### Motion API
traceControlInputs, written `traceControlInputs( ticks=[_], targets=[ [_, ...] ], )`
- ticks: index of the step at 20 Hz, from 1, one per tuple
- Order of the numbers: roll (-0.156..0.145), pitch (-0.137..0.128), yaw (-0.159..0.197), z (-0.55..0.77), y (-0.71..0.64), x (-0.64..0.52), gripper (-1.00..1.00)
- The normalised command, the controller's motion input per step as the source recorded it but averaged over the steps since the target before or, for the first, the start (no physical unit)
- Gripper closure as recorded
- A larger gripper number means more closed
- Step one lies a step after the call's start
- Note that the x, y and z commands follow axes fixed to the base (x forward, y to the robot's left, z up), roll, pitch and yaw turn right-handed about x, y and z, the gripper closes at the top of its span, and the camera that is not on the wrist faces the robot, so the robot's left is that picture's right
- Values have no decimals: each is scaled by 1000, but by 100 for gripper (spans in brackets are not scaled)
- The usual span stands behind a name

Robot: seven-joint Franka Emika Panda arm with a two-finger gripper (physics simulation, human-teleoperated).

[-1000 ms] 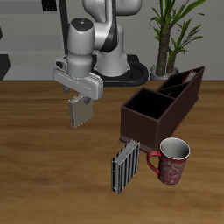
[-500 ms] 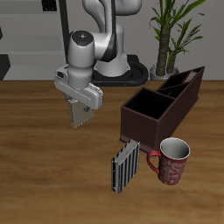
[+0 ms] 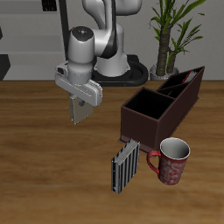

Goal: Place the red book into the left desk caddy's left compartment and place the yellow book into the left desk caddy's left compartment

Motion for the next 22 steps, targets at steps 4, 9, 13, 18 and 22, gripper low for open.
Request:
traceControlInputs(
  ticks=[4, 9, 13, 18, 22],
  targets=[
    [-14, -61, -6, 442, 92, 3, 100],
    [2, -59, 29, 458, 174, 8, 100],
    [-34, -73, -24, 578, 64, -14, 100],
    [-42, -93, -8, 472, 181, -278, 100],
    [-58, -91, -14, 266, 224, -426, 100]
  ],
)
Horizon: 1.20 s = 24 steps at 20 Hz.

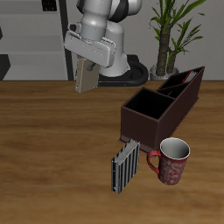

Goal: Place the red book into the left desk caddy's left compartment and place the yellow book into the left desk caddy's left compartment

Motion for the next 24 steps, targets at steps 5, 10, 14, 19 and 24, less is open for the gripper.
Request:
traceControlInputs(
  ticks=[5, 10, 14, 19, 24],
  targets=[
    [-37, -39, 20, 34, 243, -352, 100],
    [27, -22, -52, 0, 260, -346, 100],
    [37, -30, -40, 3, 231, -295, 100],
    [71, -49, 6, 55, 423, -434, 100],
    [68, -29, -7, 28, 346, -374, 100]
  ],
)
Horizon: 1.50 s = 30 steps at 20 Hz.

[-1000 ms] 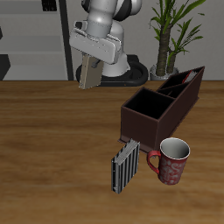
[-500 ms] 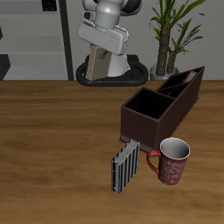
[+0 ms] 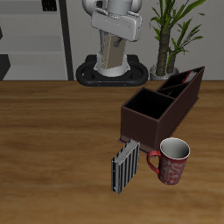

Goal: Place the red book into the left desk caddy's left compartment and place the yellow book into the left desk caddy's left compartment

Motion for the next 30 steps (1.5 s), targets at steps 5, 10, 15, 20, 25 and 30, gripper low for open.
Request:
traceControlInputs(
  ticks=[5, 10, 15, 20, 25, 30],
  targets=[
    [38, -16, -18, 1, 206, -243, 100],
    [29, -18, -7, -9, 201, -212, 100],
    [29, -6, -23, -67, 204, -160, 100],
    [1, -15, 14, -129, 220, -185, 100],
    [8, 2, 2, -157, 273, -188, 100],
    [14, 5, 1, -131, 324, -180, 100]
  ],
)
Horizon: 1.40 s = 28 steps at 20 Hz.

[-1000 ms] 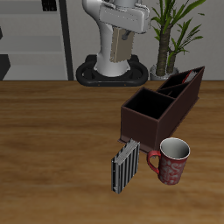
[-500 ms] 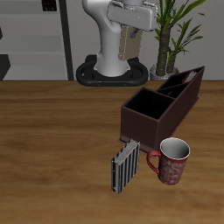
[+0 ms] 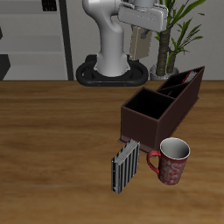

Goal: Place the red book into the left desk caddy's left compartment and place the yellow book into the left desk caddy's left compartment

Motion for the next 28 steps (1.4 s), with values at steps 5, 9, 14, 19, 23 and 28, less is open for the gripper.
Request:
traceControlInputs(
  ticks=[5, 9, 14, 19, 23, 28],
  targets=[
    [-2, -24, 0, -69, 299, -224, 100],
    [31, 11, -7, -104, 465, -289, 100],
    [12, -2, 0, -35, 311, -258, 100],
    [14, -5, -10, 2, 105, -122, 100],
    [4, -11, -19, 37, 91, -64, 100],
    [-11, -24, -8, 110, 182, -13, 100]
  ],
)
